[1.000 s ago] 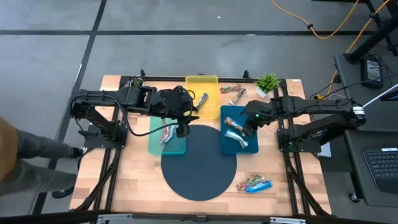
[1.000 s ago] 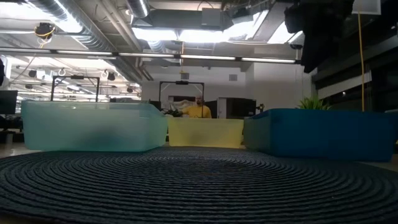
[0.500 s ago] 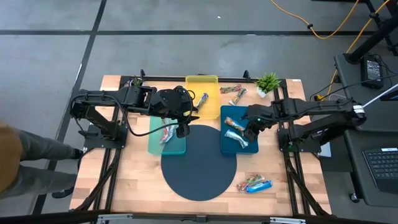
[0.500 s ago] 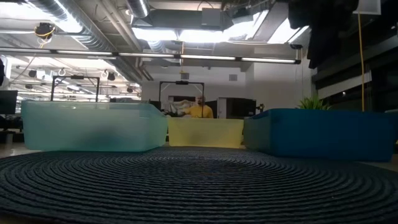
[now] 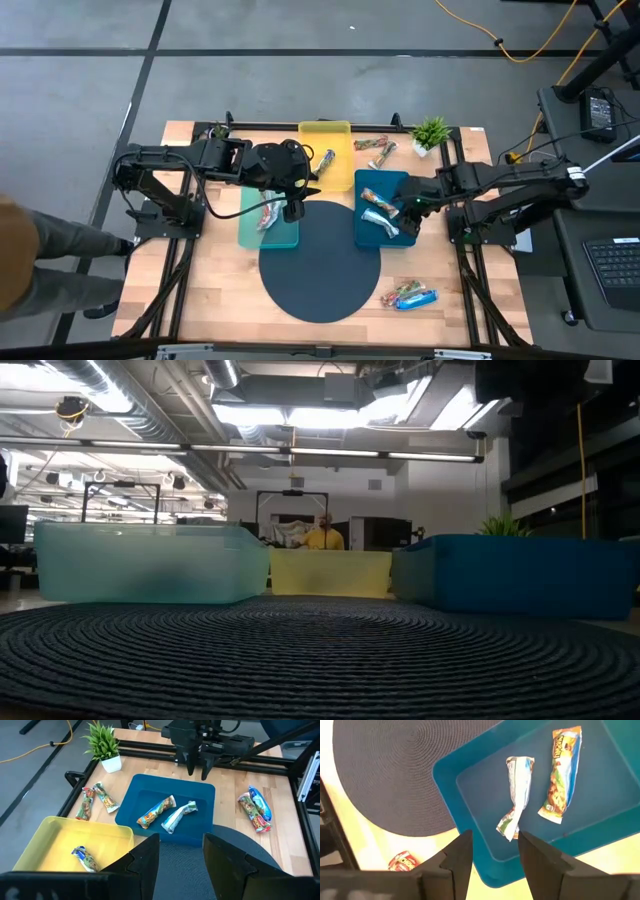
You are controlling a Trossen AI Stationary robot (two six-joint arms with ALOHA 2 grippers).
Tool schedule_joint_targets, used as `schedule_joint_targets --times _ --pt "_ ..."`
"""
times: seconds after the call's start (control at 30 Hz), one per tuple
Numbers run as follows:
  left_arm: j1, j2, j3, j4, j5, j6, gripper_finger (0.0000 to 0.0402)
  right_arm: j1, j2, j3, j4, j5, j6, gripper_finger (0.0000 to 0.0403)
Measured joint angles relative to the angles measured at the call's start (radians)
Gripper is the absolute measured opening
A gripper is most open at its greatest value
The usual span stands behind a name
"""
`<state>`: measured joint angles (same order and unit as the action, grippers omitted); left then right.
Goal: Pick and place Granola Bars by type
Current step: Put the red granola bar into the light blue bin
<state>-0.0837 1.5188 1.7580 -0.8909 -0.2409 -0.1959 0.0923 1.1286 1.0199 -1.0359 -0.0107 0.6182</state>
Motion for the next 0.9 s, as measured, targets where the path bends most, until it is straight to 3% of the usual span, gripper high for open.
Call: schedule_joint_targets --times 0.5,0.9 --pt "0.000 0.000 0.000 0.000 0.000 0.043 0.0143 0.161 -0.120 0.000 0.006 0.089 -0.023 0.0159" --pt "0.000 0.000 0.000 0.000 0.000 0.060 0.0143 0.523 -0.014 0.000 0.154 0.053 -0.052 0.0159"
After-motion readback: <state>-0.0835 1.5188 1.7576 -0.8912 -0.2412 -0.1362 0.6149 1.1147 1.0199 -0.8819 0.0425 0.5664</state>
